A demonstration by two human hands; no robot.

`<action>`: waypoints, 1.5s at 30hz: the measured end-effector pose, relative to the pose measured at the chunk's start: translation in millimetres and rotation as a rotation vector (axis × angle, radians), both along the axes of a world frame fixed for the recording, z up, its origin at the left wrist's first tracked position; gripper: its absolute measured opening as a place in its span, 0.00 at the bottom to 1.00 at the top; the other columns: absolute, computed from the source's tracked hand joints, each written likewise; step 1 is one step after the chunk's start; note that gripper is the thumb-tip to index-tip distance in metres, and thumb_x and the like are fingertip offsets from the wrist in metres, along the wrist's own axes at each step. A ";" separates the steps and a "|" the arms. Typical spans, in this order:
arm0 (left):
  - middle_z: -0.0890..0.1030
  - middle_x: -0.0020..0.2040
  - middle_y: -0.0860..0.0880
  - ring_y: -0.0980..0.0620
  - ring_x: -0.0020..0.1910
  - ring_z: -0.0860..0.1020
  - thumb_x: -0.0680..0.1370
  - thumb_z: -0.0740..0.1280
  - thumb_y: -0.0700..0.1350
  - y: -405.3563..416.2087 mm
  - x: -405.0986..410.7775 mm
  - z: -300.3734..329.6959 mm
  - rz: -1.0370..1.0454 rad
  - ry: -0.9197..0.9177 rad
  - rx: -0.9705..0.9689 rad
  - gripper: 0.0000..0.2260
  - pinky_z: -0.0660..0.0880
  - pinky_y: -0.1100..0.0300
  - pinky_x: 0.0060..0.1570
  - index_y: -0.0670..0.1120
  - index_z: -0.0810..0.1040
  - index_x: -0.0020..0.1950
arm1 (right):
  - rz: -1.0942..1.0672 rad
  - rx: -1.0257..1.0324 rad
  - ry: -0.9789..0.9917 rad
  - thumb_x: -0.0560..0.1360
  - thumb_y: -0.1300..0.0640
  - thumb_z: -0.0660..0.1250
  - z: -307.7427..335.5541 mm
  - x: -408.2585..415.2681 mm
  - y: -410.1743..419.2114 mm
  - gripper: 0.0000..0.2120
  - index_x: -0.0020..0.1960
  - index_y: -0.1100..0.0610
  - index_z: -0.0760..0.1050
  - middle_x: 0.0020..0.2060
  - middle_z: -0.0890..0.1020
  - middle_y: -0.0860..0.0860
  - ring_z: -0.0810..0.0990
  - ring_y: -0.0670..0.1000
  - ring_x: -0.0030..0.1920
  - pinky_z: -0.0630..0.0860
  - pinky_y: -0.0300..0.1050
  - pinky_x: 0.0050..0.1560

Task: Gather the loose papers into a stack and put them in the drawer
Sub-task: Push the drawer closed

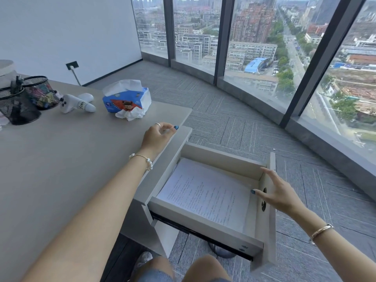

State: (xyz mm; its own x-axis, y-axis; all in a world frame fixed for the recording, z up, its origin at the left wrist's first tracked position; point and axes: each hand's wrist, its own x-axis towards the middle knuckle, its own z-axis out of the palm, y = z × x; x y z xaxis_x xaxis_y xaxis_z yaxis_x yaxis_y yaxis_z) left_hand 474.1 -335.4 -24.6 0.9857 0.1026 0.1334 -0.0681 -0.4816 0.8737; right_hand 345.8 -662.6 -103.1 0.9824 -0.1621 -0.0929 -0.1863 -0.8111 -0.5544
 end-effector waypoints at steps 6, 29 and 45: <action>0.82 0.50 0.48 0.52 0.50 0.78 0.73 0.68 0.50 -2.0 -1.8 2.0 -0.012 0.017 0.021 0.10 0.71 0.61 0.50 0.46 0.80 0.50 | 0.056 -0.033 0.035 0.69 0.47 0.71 4.1 17.9 29.3 0.35 0.72 0.48 0.60 0.72 0.67 0.58 0.67 0.60 0.71 0.66 0.55 0.67; 0.83 0.54 0.47 0.50 0.53 0.78 0.74 0.67 0.50 1.3 -0.5 2.5 0.012 0.013 0.005 0.10 0.72 0.60 0.52 0.46 0.80 0.51 | 0.283 0.443 -0.001 0.72 0.47 0.68 -16.4 91.6 175.8 0.41 0.76 0.51 0.48 0.76 0.57 0.58 0.71 0.60 0.68 0.71 0.52 0.63; 0.83 0.51 0.50 0.55 0.50 0.78 0.73 0.66 0.48 3.5 5.1 -0.6 0.056 0.016 -0.111 0.09 0.72 0.61 0.52 0.46 0.81 0.49 | 0.458 0.434 -0.018 0.52 0.42 0.80 -40.5 112.9 211.9 0.71 0.74 0.47 0.30 0.77 0.45 0.46 0.55 0.52 0.76 0.62 0.50 0.73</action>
